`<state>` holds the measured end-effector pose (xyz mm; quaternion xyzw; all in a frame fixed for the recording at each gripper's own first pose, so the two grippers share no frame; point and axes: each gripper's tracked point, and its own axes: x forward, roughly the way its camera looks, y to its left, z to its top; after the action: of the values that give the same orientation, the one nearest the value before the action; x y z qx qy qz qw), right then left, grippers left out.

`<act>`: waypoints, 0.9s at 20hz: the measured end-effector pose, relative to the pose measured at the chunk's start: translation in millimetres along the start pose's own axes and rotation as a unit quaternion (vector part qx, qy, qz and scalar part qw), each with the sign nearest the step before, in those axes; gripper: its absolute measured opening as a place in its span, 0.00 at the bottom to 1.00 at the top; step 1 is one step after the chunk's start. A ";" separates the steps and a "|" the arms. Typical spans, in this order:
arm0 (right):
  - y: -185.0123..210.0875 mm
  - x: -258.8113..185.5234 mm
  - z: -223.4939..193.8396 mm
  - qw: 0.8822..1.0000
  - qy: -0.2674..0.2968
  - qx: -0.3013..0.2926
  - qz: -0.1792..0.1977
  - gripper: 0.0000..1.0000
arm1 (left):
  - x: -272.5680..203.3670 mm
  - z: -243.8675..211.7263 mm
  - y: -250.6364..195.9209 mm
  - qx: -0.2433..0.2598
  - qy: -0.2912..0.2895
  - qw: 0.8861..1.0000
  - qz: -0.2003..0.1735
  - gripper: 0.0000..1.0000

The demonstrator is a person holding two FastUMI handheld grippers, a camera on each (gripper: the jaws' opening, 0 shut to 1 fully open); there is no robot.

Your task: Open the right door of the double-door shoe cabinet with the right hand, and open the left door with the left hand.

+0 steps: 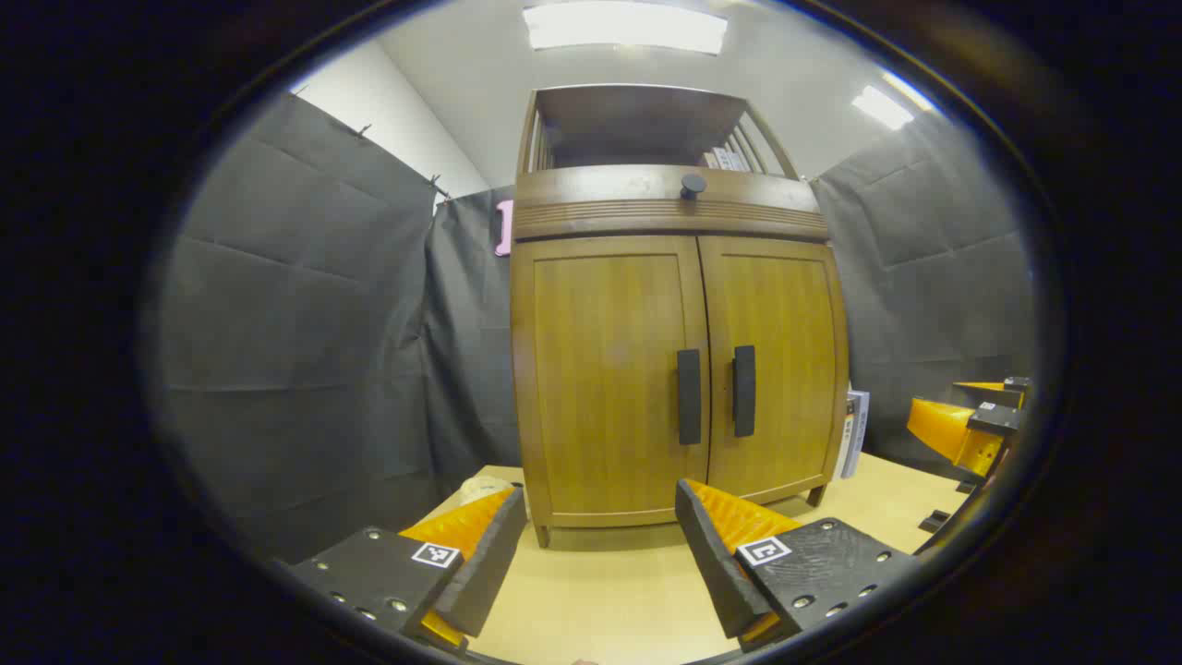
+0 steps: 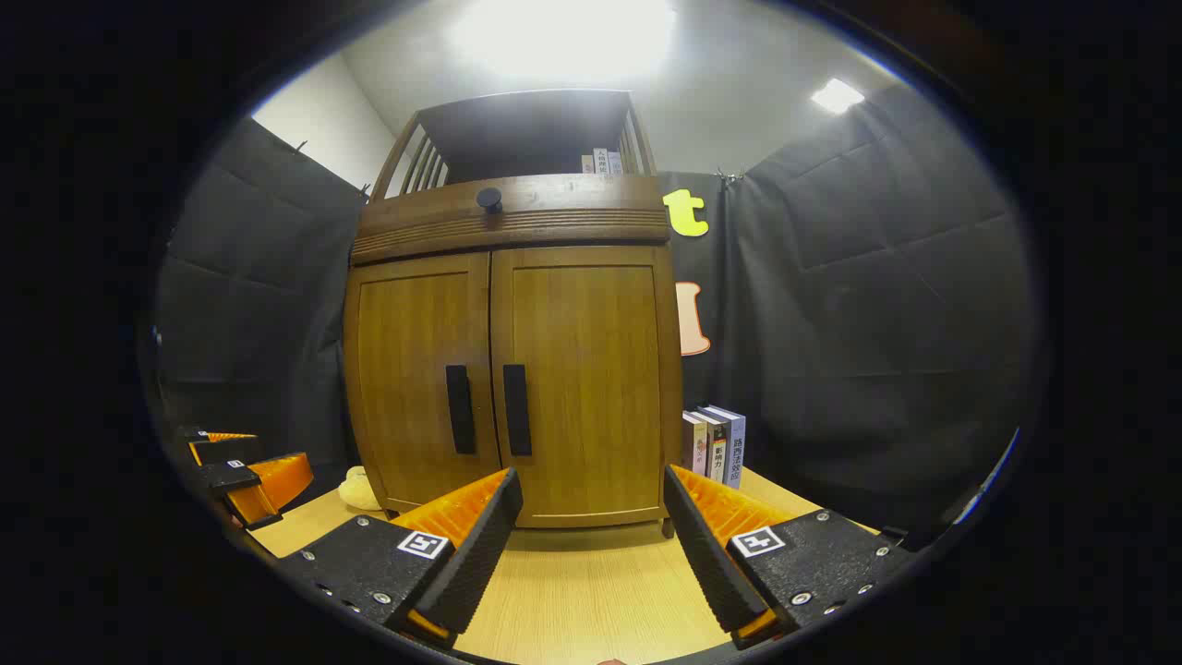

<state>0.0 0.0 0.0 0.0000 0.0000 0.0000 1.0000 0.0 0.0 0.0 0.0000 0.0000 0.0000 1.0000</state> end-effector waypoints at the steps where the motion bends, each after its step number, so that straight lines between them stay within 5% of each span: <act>1: 0.0 -0.2 -0.8 1.000 0.001 0.000 -0.001 0.95 | -1.0 -0.1 0.1 -0.001 0.000 1.000 0.002 0.93; 18: 11.1 -4.5 -9.5 1.000 -0.001 0.008 0.010 0.96 | -1.5 0.6 4.6 0.001 -0.008 1.000 0.010 0.93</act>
<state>-4.5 11.1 -9.5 0.0075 -0.0007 0.0098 0.9999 -1.5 4.6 0.6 0.0012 -0.0081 0.0104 0.9999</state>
